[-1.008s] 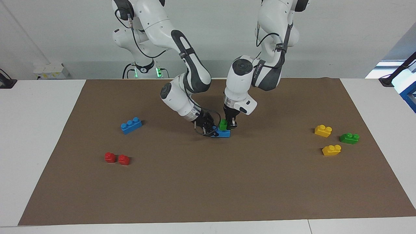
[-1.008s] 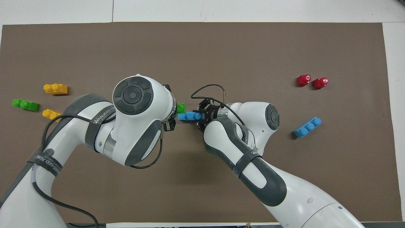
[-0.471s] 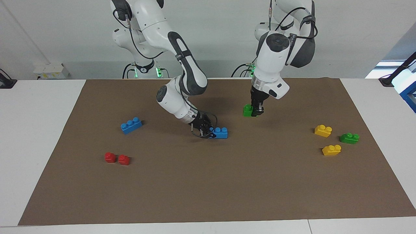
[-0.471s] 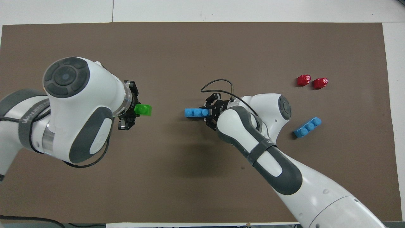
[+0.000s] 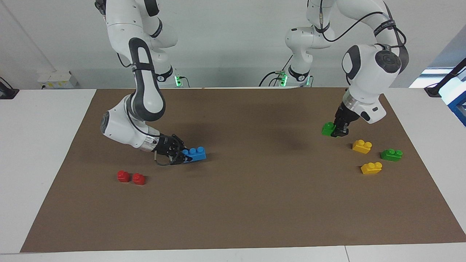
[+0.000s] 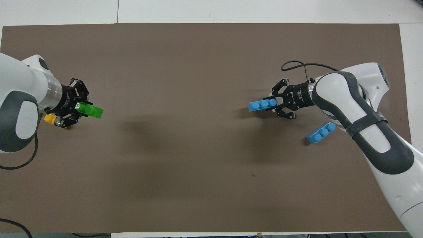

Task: Remove green block with left arm and hold with right
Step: 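Carry the green brick toward the yellow bricks while the right gripper carries blue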

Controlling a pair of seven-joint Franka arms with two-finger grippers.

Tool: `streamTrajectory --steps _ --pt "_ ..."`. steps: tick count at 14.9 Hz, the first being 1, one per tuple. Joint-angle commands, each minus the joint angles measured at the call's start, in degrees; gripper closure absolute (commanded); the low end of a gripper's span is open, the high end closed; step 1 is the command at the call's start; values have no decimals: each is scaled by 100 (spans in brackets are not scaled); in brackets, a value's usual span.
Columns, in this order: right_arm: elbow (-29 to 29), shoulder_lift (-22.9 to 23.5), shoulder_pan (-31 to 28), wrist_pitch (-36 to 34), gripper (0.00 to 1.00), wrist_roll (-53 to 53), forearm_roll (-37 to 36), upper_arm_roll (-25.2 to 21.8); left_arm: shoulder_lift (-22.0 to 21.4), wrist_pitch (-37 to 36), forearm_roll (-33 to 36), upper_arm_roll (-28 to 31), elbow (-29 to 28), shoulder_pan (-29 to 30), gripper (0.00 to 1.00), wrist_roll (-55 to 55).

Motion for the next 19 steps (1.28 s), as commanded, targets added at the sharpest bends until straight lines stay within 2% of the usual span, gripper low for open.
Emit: streamTrajectory --steps 1,4,9,14,19 --pt "19 -25 -441 -264 100 -398 -459 95 -41 727 -97 -51 -488 222 100 385" --pt "185 -16 -846 -615 100 -628 -846 95 256 991 -97 -51 -516 408 100 903" --pt "186 -7 -1137 -616 100 -953 -935 86 740 1686 -97 -51 -499 522 100 1229" --pt "89 -16 -1120 -433 100 -997 -927 95 1303 2223 -80 -51 -367 531 100 1335" --pt "-51 1 -1024 -55 100 -1006 -883 112 1417 2214 -45 -42 -244 663 100 1414"
